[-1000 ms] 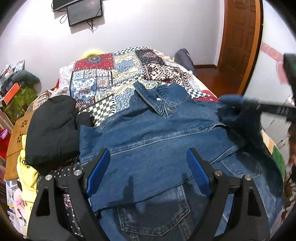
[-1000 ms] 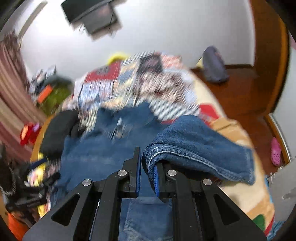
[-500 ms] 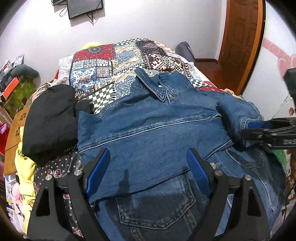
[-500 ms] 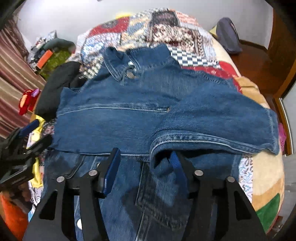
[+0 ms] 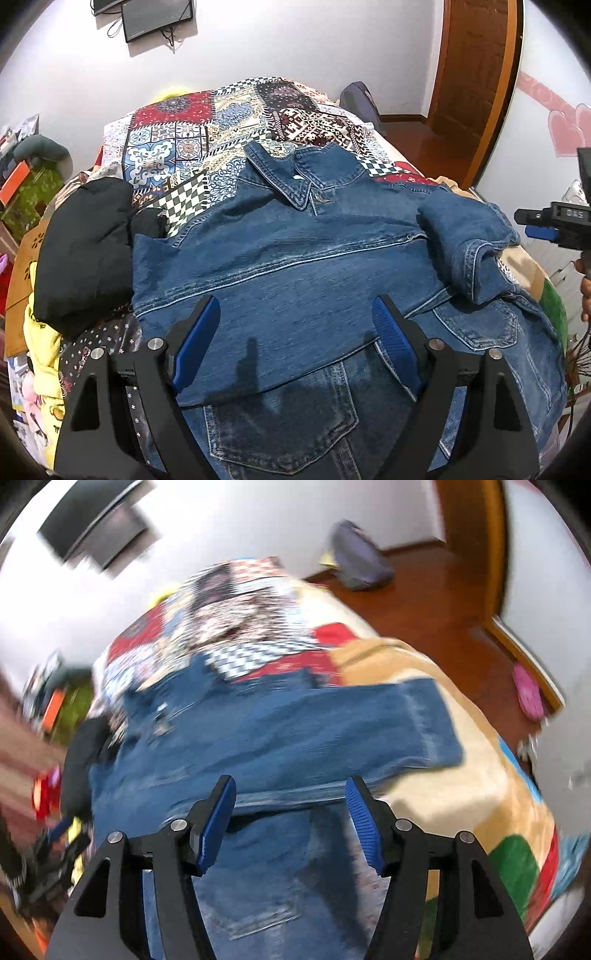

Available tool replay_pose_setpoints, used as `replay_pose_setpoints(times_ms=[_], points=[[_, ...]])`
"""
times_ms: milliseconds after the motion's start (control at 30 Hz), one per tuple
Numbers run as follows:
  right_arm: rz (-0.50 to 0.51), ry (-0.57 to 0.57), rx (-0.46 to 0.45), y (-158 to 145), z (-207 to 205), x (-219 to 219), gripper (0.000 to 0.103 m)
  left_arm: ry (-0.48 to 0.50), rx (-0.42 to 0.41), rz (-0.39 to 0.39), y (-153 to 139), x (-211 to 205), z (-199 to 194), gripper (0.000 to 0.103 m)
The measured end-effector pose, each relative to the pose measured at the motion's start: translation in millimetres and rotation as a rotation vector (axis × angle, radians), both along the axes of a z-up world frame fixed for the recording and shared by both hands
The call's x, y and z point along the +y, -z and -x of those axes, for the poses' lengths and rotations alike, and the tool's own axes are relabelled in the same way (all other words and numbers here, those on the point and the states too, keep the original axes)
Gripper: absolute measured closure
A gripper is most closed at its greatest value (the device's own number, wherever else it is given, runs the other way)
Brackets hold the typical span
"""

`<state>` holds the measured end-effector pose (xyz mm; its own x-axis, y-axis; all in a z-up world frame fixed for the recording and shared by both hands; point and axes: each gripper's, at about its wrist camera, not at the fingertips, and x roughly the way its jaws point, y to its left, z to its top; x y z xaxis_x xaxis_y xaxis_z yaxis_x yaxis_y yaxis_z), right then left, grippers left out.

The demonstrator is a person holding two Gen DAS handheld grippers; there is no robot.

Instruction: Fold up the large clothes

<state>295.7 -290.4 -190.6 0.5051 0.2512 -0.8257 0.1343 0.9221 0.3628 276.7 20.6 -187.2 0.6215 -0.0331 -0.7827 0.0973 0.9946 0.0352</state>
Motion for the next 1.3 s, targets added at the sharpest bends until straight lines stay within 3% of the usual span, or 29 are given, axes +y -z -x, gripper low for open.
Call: replay_pose_setpoints(times_ms=[200,433,500,567,600,700,833,967,1067,1167,1300], points=[[-0.139,0.082,0.099,44,-17,-23,0.045,-0.007,0.024,0.012,8,-2,-7,0.019],[-0.195,0.130,0.127,73,-33,-28,0.045,-0.033,0.050,0.039,16,6,-15,0.019],[-0.170,0.137,0.112,70,-38,-27,0.054,-0.040,0.053,0.041,17,7,-15,0.019],[-0.097,0.138,0.089,63,-42,-26,0.087,-0.044,0.052,0.043,17,10,-15,0.019],[-0.068,0.133,0.077,58,-43,-25,0.092,-0.047,0.048,0.042,16,11,-15,0.019],[-0.003,0.099,0.003,35,-45,-19,0.094,-0.053,0.034,0.042,12,16,-13,0.019],[0.074,0.017,-0.159,-23,-44,7,0.095,-0.064,0.012,0.050,4,22,-9,0.019],[0.070,-0.096,-0.295,-80,-41,41,0.095,-0.077,-0.022,0.058,-10,32,-3,0.019],[0.000,-0.199,-0.385,-114,-37,72,0.095,-0.095,-0.055,0.068,-23,42,4,0.019],[-0.046,-0.304,-0.430,-138,-31,113,0.095,-0.120,-0.089,0.078,-37,58,11,0.019],[-0.056,-0.439,-0.411,-137,-27,172,0.095,-0.170,-0.128,0.097,-52,85,25,0.019]])
